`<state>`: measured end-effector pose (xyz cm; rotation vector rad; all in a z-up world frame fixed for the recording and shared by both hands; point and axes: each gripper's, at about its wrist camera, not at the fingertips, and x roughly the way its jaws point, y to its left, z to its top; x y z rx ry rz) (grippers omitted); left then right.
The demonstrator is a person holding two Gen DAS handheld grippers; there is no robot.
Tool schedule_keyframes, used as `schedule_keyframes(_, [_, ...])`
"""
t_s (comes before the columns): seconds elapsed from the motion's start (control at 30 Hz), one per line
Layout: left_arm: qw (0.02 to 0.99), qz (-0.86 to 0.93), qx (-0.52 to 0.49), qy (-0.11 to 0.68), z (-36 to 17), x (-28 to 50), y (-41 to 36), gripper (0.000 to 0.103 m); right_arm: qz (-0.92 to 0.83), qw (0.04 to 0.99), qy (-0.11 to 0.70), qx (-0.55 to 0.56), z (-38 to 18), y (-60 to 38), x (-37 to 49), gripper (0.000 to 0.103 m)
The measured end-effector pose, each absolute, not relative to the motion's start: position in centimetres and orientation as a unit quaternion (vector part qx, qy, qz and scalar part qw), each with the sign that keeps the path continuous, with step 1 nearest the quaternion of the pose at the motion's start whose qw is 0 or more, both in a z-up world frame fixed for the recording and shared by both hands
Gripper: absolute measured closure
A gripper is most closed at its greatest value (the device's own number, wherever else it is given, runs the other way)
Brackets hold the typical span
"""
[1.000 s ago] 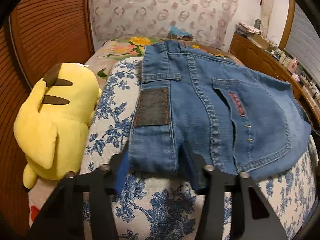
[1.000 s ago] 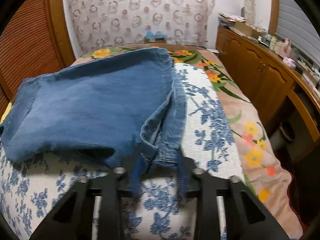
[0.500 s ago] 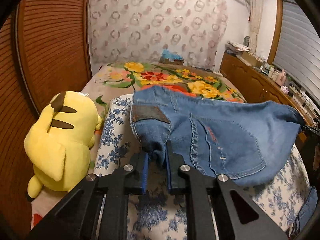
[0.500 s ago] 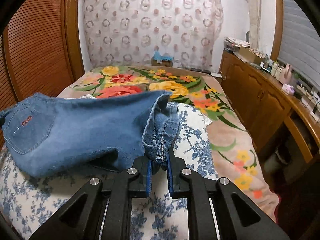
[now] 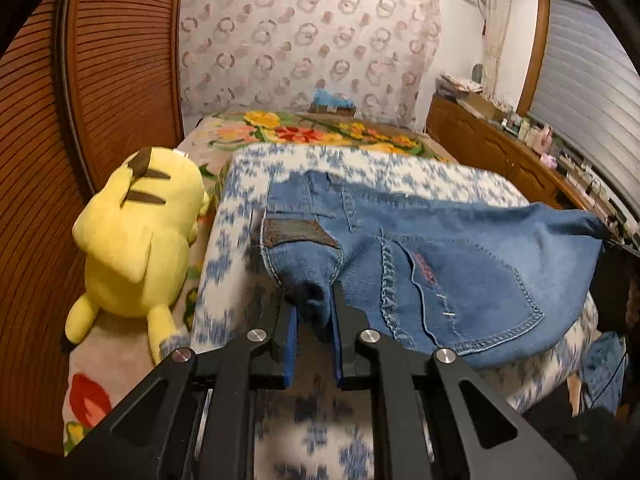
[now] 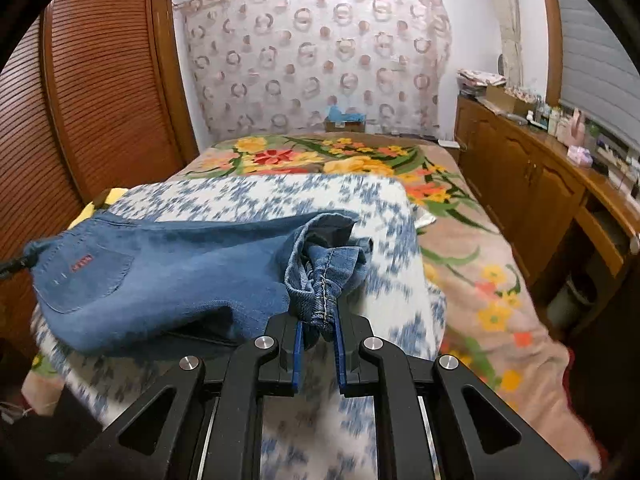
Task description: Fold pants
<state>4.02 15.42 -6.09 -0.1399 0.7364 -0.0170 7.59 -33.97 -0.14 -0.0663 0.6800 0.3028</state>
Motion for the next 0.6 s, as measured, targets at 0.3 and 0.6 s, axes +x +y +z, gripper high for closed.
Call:
schedule_keyframes(0.3, [0.924, 0.004, -0.066, 0.377, -7.9, 3.2, 15.0, 0.086, 0.140, 0.921, 0.363, -0.002, -1.1, -35.8, 7.0, 0.090])
schedule_keyframes(0.6, [0.928, 0.006, -0.041, 0.370, -7.6, 1.5, 14.2, 0.080, 0.144, 0.916, 0.374, 0.026, -0.8, -36.3, 6.9, 0.090])
